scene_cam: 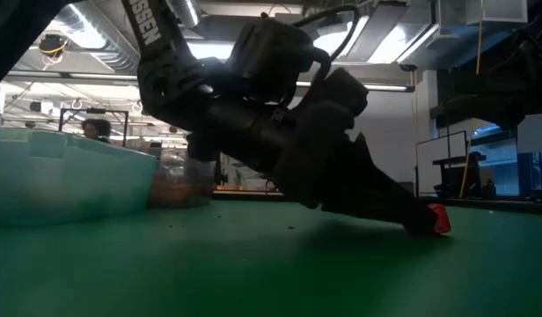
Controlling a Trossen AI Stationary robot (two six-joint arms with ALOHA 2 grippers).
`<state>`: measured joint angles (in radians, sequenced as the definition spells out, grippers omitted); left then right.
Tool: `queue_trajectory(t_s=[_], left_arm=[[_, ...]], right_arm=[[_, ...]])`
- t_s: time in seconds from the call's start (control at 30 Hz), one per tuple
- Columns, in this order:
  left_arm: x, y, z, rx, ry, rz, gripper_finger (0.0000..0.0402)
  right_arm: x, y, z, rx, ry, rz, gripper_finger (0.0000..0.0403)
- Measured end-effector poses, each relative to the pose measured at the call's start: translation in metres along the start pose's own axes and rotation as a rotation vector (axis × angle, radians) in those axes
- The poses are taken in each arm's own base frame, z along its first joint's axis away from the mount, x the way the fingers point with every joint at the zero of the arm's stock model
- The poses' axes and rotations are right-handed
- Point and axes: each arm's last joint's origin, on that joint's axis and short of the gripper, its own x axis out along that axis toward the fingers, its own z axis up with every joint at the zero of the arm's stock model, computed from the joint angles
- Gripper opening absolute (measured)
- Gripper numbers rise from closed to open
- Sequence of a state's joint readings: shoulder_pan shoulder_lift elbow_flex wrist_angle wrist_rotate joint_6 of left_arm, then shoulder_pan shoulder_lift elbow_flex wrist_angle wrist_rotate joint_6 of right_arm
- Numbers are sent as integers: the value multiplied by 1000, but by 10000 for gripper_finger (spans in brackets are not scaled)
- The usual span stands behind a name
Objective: Sort produce into baskets
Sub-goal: Put the red chili pepper into the black bin
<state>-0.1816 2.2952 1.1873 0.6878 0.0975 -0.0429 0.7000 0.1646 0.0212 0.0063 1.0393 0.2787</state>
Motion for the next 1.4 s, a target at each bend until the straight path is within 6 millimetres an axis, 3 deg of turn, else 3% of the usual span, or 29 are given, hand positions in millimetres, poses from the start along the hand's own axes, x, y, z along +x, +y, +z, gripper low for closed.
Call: queue_trajectory(t_s=[0.47, 1.0, 1.4], left_arm=[[1, -3, -2, 9, 1, -5, 234], [1, -6, -2, 21, 1, -12, 95], [-1, -1, 5, -82, -9, 3, 75]], right_arm=[[0, 0, 0, -3, 2, -1, 280], [0, 0, 0, -3, 2, -1, 280], [0, 0, 0, -3, 2, 0, 280]])
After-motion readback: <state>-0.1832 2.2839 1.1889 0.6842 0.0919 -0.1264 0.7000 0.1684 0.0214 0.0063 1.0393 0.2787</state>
